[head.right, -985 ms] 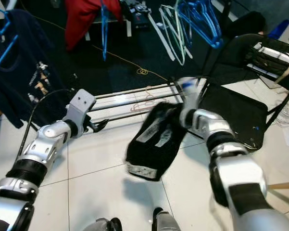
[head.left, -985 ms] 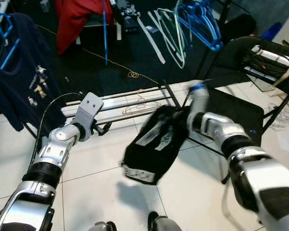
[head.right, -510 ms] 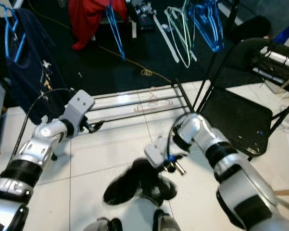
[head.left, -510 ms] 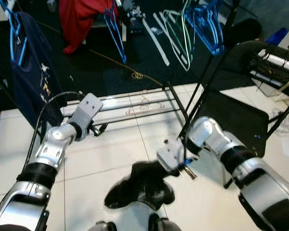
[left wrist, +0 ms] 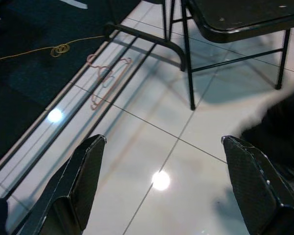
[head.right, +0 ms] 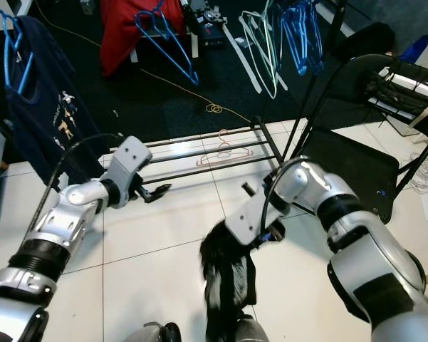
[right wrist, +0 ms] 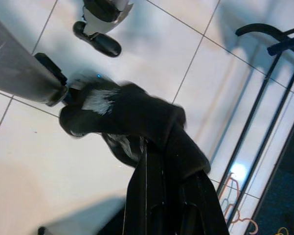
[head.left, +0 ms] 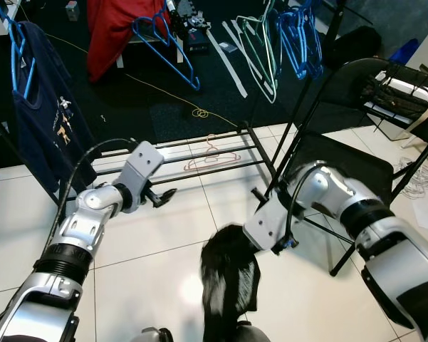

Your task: Hang hanger

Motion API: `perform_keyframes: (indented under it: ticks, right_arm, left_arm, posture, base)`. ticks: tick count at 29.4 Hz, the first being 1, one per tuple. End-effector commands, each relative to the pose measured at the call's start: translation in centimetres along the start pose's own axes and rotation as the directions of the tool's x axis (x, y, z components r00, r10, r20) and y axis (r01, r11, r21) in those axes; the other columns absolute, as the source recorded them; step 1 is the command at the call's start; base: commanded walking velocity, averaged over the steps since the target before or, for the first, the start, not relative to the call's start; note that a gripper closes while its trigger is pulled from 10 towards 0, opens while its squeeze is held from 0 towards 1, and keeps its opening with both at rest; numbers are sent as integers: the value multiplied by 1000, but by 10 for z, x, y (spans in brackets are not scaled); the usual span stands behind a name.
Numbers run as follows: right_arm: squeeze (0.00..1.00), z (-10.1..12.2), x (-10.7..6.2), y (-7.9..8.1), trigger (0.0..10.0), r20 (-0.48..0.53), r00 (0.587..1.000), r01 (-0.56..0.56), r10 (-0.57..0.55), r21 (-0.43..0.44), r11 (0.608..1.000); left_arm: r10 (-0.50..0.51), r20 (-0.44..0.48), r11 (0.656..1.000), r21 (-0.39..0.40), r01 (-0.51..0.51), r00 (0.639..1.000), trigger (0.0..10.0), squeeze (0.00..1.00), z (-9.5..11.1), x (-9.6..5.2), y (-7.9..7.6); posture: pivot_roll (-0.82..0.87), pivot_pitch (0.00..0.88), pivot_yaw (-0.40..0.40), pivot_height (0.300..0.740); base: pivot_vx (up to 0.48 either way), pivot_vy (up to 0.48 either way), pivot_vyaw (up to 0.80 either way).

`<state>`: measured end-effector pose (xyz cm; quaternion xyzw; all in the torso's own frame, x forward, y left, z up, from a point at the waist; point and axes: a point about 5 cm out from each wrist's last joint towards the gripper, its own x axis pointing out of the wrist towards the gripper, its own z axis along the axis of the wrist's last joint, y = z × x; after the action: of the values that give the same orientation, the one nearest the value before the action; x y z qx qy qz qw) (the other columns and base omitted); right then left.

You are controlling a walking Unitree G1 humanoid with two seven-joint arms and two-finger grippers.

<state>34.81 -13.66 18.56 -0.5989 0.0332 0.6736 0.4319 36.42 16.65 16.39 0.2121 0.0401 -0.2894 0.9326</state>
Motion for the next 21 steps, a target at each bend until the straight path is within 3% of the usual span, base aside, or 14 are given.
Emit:
perform_keyframes:
  ticks: [1, 4, 11, 17, 18, 19, 21]
  right_arm:
    - [0, 4, -9, -8, 0, 3, 999, 42, -42, -64, 997]
    - [0, 12, -23, -12, 0, 70, 996, 66, -55, -167, 984]
    - [0, 17, -25, -5, 0, 130, 991, 51, -18, -256, 965]
    - [0, 17, -18, 1, 0, 111, 994, 37, -2, -312, 949]
    - [0, 18, -16, 3, 0, 116, 993, 36, 2, -325, 945]
    - [0, 19, -15, 3, 0, 127, 992, 45, -2, -335, 941]
    - [0, 21, -15, 2, 0, 142, 990, 54, -5, -343, 938]
  left_arm:
    - [-133, 4, 991, -32, 133, 991, 10000, 1000, -6, 4, -21]
    - [-289, -23, 954, 77, 290, 957, 10000, 1000, -13, 15, -49]
    - [-293, -49, 944, 147, 297, 955, 10000, 1000, -15, 24, -53]
    - [-338, -60, 916, 207, 343, 939, 10000, 1000, -15, 22, -55]
    - [-344, -60, 907, 238, 348, 937, 10000, 706, -14, 21, -54]
    - [-356, -52, 892, 279, 356, 933, 10000, 0, -13, 19, -51]
    - [-386, -42, 873, 306, 380, 922, 10000, 0, -13, 16, -51]
  posture:
    - [-92, 210, -66, 740]
    - [-97, 211, -71, 740]
    - [-121, 223, -71, 740]
    - [-124, 227, -73, 740]
    - [-124, 227, -73, 740]
    - [-124, 227, -73, 740]
    - [-124, 227, -73, 740]
  base:
    - [0, 0, 0]
    - [0, 0, 0]
    - [0, 0, 0]
    - [0, 0, 0]
    - [0, 0, 0]
    - [0, 0, 0]
    - [0, 0, 0]
